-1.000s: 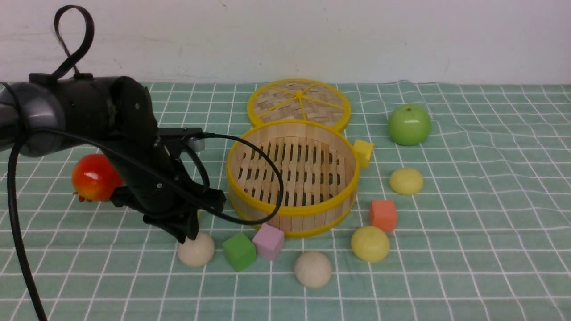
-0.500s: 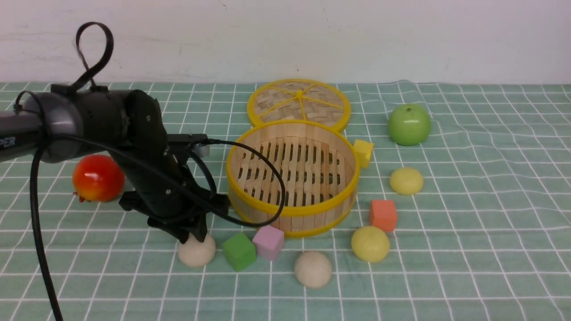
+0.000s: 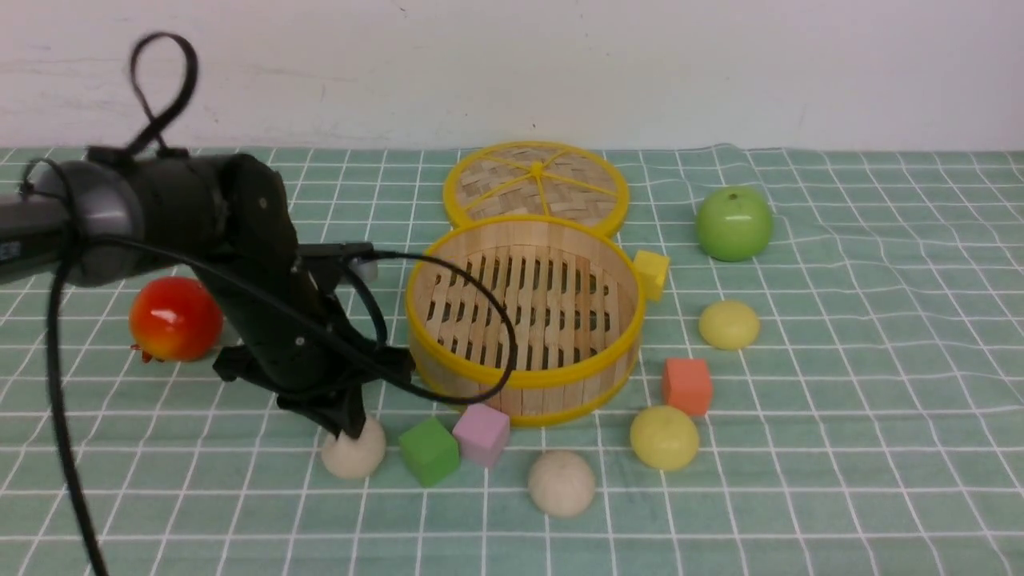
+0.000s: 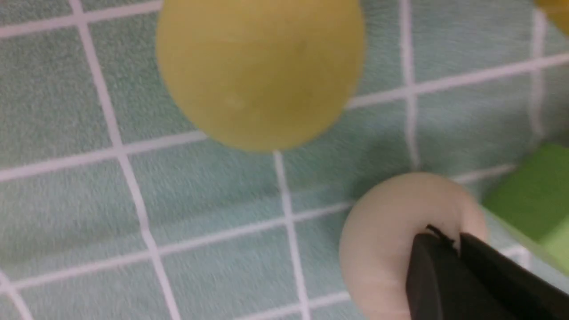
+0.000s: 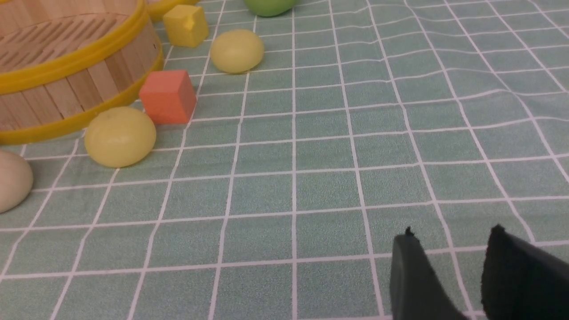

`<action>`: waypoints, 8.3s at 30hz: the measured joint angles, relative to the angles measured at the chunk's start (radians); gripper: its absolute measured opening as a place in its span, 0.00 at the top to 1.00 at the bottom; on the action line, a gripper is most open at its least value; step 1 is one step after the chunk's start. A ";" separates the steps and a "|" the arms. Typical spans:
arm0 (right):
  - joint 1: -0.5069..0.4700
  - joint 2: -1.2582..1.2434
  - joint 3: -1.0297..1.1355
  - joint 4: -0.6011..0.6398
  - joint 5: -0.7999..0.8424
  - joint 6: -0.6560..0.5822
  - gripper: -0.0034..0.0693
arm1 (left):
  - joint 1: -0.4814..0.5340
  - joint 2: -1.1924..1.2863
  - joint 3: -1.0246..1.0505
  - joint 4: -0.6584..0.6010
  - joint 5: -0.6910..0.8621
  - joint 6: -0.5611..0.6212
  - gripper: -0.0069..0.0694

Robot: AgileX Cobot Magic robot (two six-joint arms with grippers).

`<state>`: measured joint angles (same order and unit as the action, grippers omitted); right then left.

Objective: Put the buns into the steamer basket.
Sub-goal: Use the left arm to put the steamed stuffed bun into the steamer, then use the left arm to grab a steamed stuffed bun, then use the left arm to put the steamed stuffed bun into the steamer, then use the right arm to grab a steamed stuffed bun

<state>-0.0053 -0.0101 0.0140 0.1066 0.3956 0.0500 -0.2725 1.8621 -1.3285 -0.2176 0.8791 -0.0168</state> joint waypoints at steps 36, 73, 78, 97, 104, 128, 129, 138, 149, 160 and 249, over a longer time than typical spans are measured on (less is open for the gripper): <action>0.000 0.000 0.000 0.001 0.000 0.000 0.62 | -0.161 0.070 -0.269 0.027 -0.114 -0.018 0.43; 0.000 0.000 0.000 0.001 0.000 0.000 0.62 | 0.008 0.128 -0.115 0.272 -0.143 -0.078 0.57; 0.000 0.000 0.000 0.001 0.000 0.000 0.62 | 0.008 0.139 -0.115 0.286 -0.150 -0.078 0.67; 0.000 0.000 0.000 0.001 0.000 0.000 0.62 | -0.121 -0.074 -0.149 0.128 -0.243 0.122 0.93; 0.000 0.000 0.000 0.001 0.000 0.000 0.62 | -0.120 0.096 -0.295 0.086 -0.266 0.153 0.93; 0.000 0.000 0.000 0.001 0.000 0.000 0.62 | -0.125 0.259 -0.495 0.327 -0.114 -0.129 0.60; 0.000 0.000 0.000 0.001 0.000 0.000 0.62 | -0.130 0.243 -0.510 0.323 -0.094 -0.142 0.53; 0.000 0.000 0.000 0.001 0.000 0.000 0.62 | -0.214 0.064 -0.518 0.245 0.036 -0.138 0.43; 0.000 0.000 0.000 0.001 0.000 0.000 0.62 | -0.385 -0.125 -0.176 0.133 0.077 -0.081 0.93; 0.000 0.000 0.000 0.001 0.000 0.000 0.62 | -0.385 -0.048 -0.167 0.083 0.097 -0.045 0.92; 0.537 1.616 -1.258 0.126 0.526 -0.146 0.92 | -0.385 -1.523 1.068 -0.007 -0.804 -0.046 0.91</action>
<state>0.5320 1.6059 -1.2440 0.2326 0.9212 -0.0958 -0.6576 0.3388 -0.2602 -0.2242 0.0753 -0.0623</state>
